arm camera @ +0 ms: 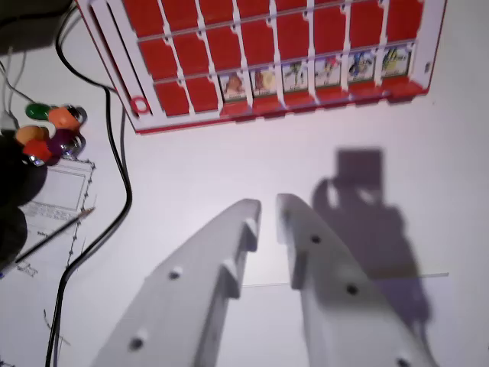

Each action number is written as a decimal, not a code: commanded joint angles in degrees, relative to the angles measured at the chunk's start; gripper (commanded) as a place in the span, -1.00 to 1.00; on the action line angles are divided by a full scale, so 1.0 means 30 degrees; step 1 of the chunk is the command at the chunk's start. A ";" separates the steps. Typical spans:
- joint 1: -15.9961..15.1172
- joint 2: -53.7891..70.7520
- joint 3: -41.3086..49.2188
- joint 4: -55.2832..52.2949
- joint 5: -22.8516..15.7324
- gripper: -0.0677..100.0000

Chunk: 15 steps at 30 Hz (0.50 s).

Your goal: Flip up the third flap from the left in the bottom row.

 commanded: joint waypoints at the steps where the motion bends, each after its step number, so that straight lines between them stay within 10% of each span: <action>1: 0.0117 -0.1143 -0.2314 0.0469 0.0439 -0.95; 15: -0.0615 -0.6826 -0.5566 0.2578 0.2402 -0.95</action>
